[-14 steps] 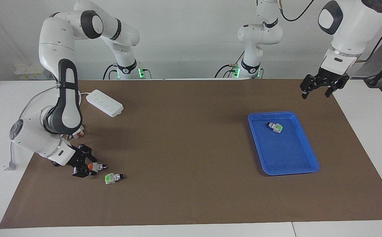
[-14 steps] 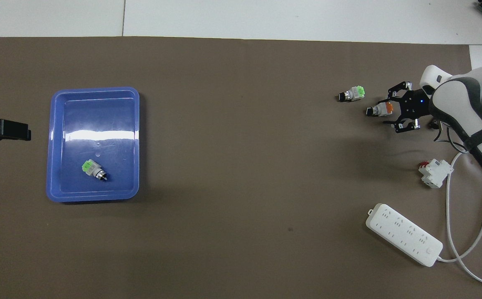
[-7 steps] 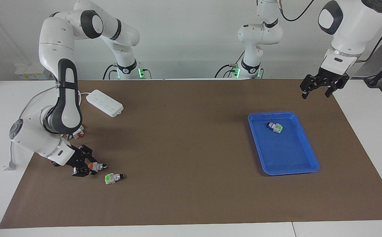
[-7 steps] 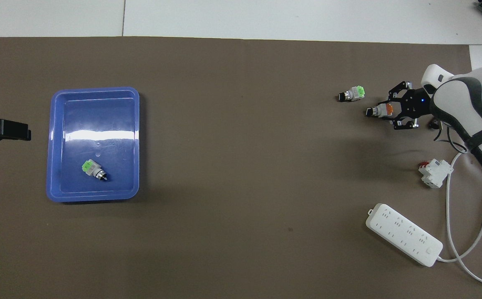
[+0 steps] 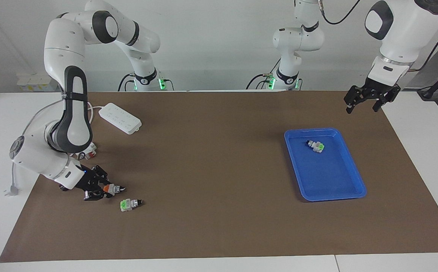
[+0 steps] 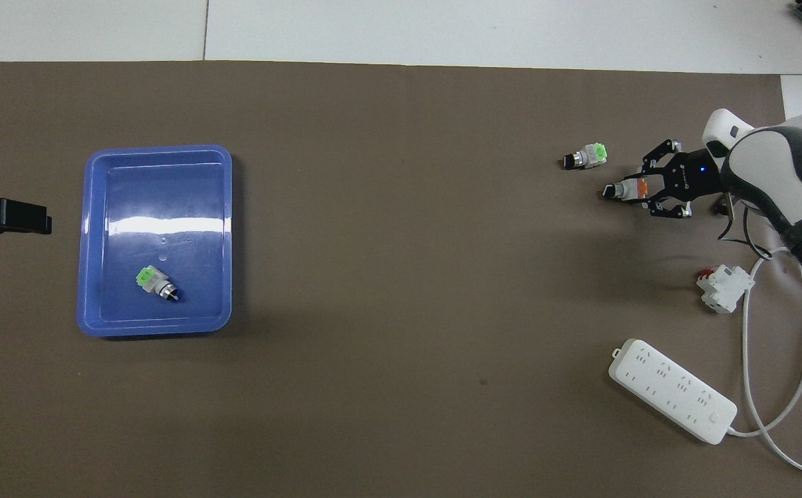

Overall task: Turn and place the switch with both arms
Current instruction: 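Lift the switch with the right gripper while the left gripper reaches toward it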

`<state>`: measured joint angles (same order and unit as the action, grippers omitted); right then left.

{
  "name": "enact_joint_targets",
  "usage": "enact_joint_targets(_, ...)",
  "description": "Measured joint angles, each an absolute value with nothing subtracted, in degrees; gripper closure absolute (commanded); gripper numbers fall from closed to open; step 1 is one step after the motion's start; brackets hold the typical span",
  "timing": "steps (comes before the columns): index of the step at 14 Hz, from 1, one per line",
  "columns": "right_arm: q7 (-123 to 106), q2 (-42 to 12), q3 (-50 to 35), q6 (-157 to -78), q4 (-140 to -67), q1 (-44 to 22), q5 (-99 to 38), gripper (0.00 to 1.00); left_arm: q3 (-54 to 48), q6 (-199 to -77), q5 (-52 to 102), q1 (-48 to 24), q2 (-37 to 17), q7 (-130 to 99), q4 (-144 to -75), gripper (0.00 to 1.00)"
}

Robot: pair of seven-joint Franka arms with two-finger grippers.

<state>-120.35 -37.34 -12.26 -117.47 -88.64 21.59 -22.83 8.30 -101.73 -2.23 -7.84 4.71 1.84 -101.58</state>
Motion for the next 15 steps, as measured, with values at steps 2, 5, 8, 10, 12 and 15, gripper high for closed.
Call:
enact_joint_targets(2, -120.4, -36.8, -12.4, -113.4, -88.6, 21.5, -23.5, 1.00, 8.3, -101.7, -2.2, -7.8, 4.7, 1.8, -101.6, 0.00)
enact_joint_targets(5, -118.6, -32.8, -12.9, -108.9, -90.6, 21.1, -25.8, 1.00, 8.3, -101.7, -2.2, -7.8, 4.7, 1.8, -101.6, 0.00)
enact_joint_targets(8, -116.7, -25.5, -14.0, -108.1, -96.3, 18.7, -30.2, 1.00, 8.3, -101.7, -2.2, -7.8, 4.7, 1.8, -101.6, 0.00)
enact_joint_targets(10, -115.0, -21.8, -14.1, -108.3, -99.0, 15.6, -33.8, 1.00, 8.0, -101.7, -2.2, -7.9, 4.7, 1.8, -101.6, 0.00)
enact_joint_targets(12, -114.1, -20.0, -14.1, -109.4, -100.2, 12.8, -38.2, 1.00, 7.6, -101.7, -2.2, -8.0, 4.7, 1.8, -101.6, 0.00)
enact_joint_targets(15, -114.1, -19.5, -14.2, -111.4, -100.6, 9.5, -45.1, 1.00, 7.2, -101.8, -2.2, -8.1, 4.8, 1.9, -101.6, 0.00)
